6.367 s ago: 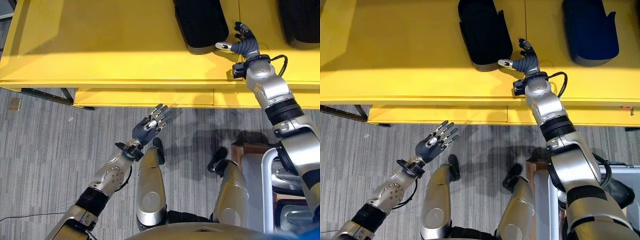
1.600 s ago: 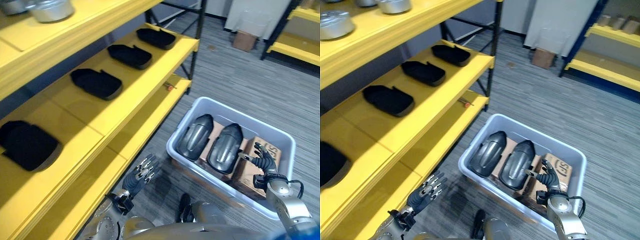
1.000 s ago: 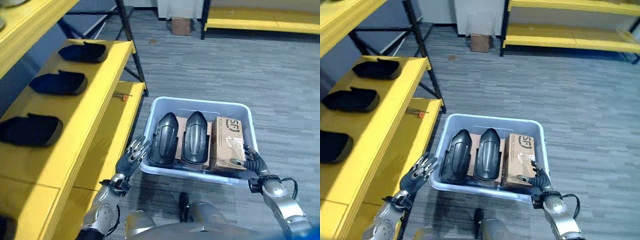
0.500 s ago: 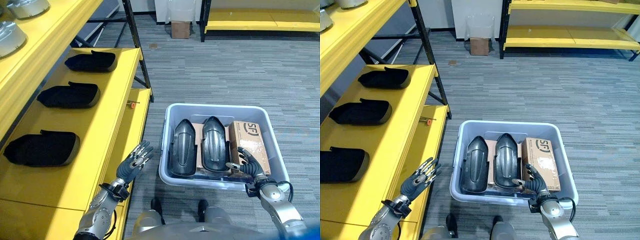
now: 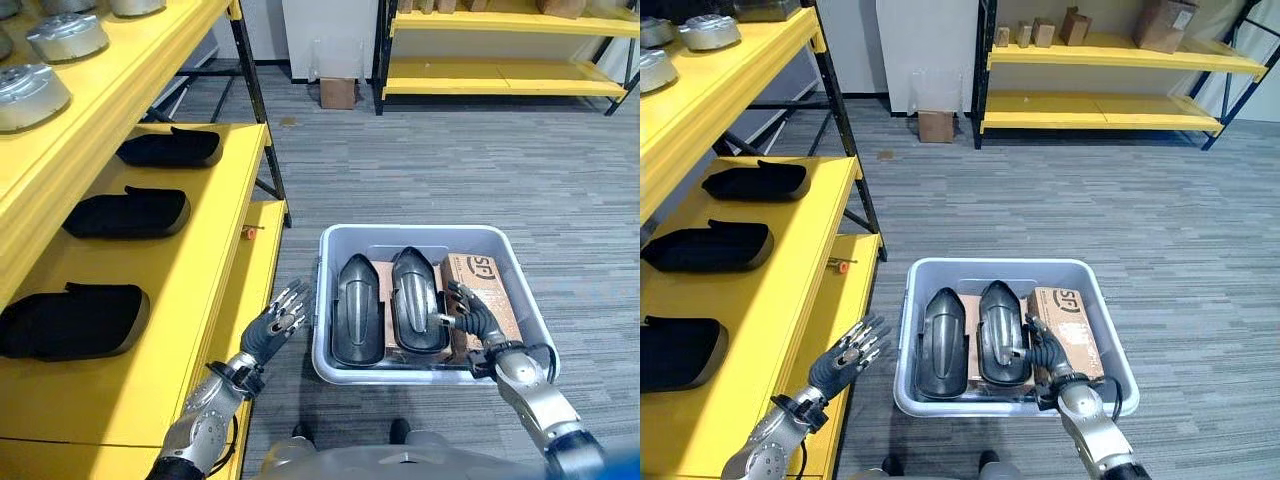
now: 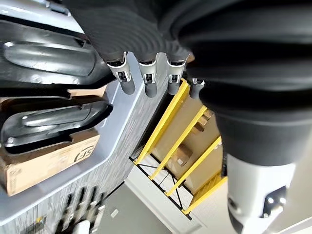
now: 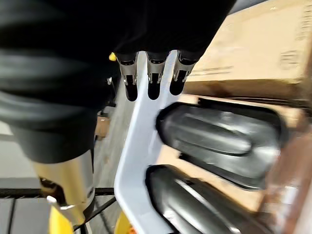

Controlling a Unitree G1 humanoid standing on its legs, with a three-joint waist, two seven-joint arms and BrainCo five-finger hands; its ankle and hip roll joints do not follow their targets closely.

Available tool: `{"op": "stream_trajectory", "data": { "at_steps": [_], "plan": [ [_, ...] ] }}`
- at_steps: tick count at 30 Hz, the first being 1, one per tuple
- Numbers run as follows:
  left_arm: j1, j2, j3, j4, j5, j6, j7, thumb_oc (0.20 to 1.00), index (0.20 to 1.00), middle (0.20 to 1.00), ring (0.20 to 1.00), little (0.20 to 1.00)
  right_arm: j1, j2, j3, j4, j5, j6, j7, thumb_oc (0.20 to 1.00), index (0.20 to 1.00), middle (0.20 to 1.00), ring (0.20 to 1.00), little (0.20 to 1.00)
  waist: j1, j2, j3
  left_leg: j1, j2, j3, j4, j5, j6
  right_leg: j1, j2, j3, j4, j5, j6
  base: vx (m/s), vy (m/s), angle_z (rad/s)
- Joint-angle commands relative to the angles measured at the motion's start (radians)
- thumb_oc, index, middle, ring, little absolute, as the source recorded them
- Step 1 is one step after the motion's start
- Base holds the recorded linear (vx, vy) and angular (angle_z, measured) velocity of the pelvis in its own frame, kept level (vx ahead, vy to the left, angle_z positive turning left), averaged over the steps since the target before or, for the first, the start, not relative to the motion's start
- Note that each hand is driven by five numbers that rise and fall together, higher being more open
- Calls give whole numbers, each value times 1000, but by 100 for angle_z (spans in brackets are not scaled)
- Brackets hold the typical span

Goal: Move parts from the plastic box to the shelf.

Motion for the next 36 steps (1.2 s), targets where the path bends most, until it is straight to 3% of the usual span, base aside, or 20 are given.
{"op": "stream_trajectory", "data": {
  "at_steps": [1,3,6,9,12,14,15,20,26,33,34,36],
  "plan": [
    [-37,-5,-21,-8,18,-16,-9,1000,1000,1000,1000,1000,-59,29,-6,13,-13,-41,-22,1000,1000,1000,1000,1000,18,-12,32,-26,-5,-96,73,-59,33,-15,-32,-106,195,-6,47,12,-87,-8],
    [-36,0,-32,-2,-3,-18,-5,1000,1000,1000,1000,1000,-72,40,-2,24,-9,-36,-11,1000,1000,1000,1000,1000,36,-14,48,-23,18,-73,92,-55,33,-34,-115,-147,203,39,88,0,-227,-24],
    [-49,5,-27,6,-68,-31,35,1000,1000,1000,1000,1000,-92,53,26,23,-86,-30,-8,1000,1000,1000,1000,1000,50,-19,66,-36,47,-63,124,-63,27,-27,-185,-149,128,111,119,0,-364,-35],
    [-47,2,-19,20,-113,-46,40,1000,1000,1000,1000,1000,-96,45,43,21,-101,-22,4,1000,1000,1000,1000,1000,61,-17,77,-44,83,-45,144,-58,7,2,-188,-178,74,83,119,86,-364,-36],
    [-3,-44,5,22,-200,-74,87,1000,1000,1000,1000,1000,-94,35,56,-9,-111,16,18,1000,1000,1000,1000,1000,84,-14,79,-39,136,4,118,-13,-43,50,-161,-262,-15,71,98,105,-318,-26],
    [6,-55,8,-1,-215,-81,99,1000,1000,1000,1000,1000,-104,30,57,-11,-118,22,15,1000,1000,1000,1000,1000,94,-12,81,-59,164,7,113,7,-66,42,-152,-279,-20,62,90,-40,-219,-21],
    [3,-62,7,-24,-207,-88,103,1000,1000,1000,1000,1000,-128,21,56,-6,-136,26,5,1000,1000,1000,1000,1000,106,-8,91,-93,199,4,115,29,-87,20,-145,-300,-10,50,80,-110,-191,-36],
    [-28,-67,1,-39,-183,-92,77,1000,1000,1000,1000,1000,-197,-5,45,45,-97,31,-37,1000,1000,1000,1000,1000,116,4,128,-133,256,9,135,52,-107,-25,-141,-347,46,19,53,-70,-112,-20],
    [-68,-76,-17,-31,-188,-91,111,1000,1000,1000,1000,1000,-228,0,47,71,-90,34,-14,1000,1000,1000,1000,1000,98,21,159,-148,254,12,170,36,-101,-74,-156,-345,116,2,43,36,26,7],
    [-86,-48,-29,-52,-162,-68,139,1000,1000,1000,1000,1000,-254,28,63,76,-70,10,-31,1000,1000,1000,1000,1000,91,43,204,-164,214,12,179,13,-82,-116,-183,-315,108,38,73,15,45,7],
    [-121,-18,-36,-70,-174,-92,160,1000,1000,1000,1000,1000,-319,26,56,66,-70,6,-38,1000,1000,1000,1000,1000,93,58,245,-219,202,8,208,3,-75,-176,-203,-300,134,45,80,-190,96,2],
    [-140,-8,-40,-87,-198,-73,141,1000,1000,1000,1000,1000,-350,26,52,68,-51,29,-55,1000,1000,1000,1000,1000,94,62,272,-251,196,4,240,-7,-70,-207,-213,-290,161,40,82,-156,47,5]
  ]
}}
